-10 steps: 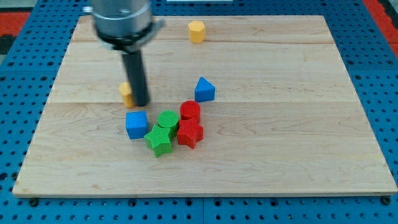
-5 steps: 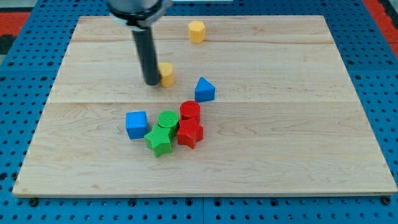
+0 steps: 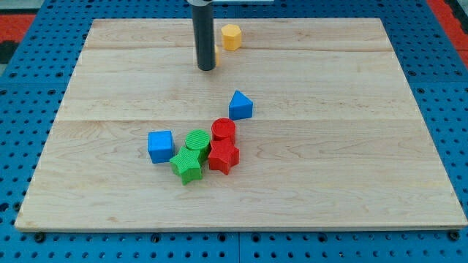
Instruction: Push the yellow heart into the yellow hexagon
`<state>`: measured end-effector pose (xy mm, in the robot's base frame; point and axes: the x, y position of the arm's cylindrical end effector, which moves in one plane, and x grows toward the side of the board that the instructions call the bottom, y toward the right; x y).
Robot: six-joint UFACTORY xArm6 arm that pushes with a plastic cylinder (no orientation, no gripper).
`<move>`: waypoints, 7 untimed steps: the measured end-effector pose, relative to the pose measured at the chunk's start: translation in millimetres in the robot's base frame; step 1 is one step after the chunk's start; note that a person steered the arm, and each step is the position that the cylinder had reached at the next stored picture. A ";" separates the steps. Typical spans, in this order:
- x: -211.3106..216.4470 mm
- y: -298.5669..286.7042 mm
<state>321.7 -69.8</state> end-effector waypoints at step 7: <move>269.4 157.2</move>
